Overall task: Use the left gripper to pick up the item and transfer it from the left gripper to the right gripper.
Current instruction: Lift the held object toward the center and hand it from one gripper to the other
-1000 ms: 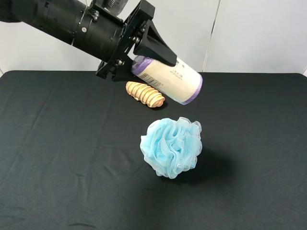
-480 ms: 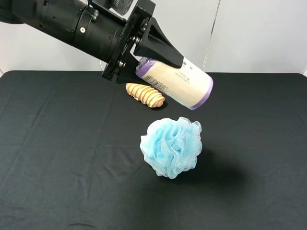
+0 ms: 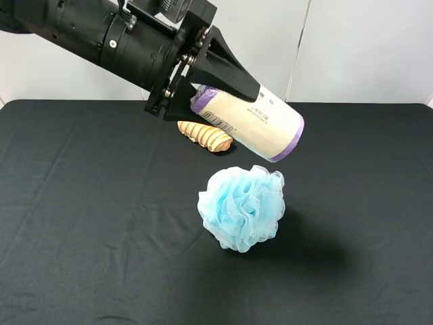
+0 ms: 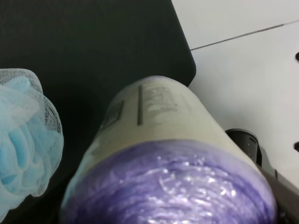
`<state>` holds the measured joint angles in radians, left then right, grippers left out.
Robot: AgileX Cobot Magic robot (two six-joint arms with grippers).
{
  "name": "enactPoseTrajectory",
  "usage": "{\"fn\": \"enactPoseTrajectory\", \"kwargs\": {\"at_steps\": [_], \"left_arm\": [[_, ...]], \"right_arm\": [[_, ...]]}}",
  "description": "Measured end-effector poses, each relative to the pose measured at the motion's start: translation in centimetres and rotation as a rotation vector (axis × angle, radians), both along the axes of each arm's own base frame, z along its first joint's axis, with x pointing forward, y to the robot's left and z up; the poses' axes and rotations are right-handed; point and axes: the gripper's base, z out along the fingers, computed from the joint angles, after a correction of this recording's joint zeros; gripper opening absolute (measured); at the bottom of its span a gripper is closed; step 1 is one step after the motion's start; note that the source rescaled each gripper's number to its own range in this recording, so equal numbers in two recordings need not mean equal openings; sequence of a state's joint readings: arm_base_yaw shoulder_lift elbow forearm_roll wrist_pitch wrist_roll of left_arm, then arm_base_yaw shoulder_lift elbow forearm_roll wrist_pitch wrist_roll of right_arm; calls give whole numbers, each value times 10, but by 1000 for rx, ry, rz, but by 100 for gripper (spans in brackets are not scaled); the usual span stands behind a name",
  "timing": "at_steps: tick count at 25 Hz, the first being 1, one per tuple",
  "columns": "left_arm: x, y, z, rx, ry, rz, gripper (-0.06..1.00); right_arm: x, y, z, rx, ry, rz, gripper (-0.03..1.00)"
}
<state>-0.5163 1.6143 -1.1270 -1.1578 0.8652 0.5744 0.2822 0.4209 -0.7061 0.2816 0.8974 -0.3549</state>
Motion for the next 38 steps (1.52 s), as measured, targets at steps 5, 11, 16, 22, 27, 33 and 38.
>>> {"fn": "enactPoseTrajectory", "kwargs": {"at_steps": [5,11,16,22,27,33,38], "left_arm": [[0,0,0,-1,0,-6,0],[0,0,0,-1,-2,-7,0],[0,0,0,-1,-2,-7,0],[0,0,0,-1,-3,-8,0],[0,0,0,-1,-3,-8,0],[0,0,0,-1,-3,-8,0],[0,0,0,-1,-4,-7,0]], "right_arm": [[21,16,13,-91,-9,147,100],[46,47,18,-179,-15,307,100],[61,76,14,-236,-14,417,100],[72,104,1,-271,-14,493,100],[82,115,-4,-270,-23,491,100],[93,127,-18,-299,20,495,100],[104,138,-28,-308,15,496,100]]}}
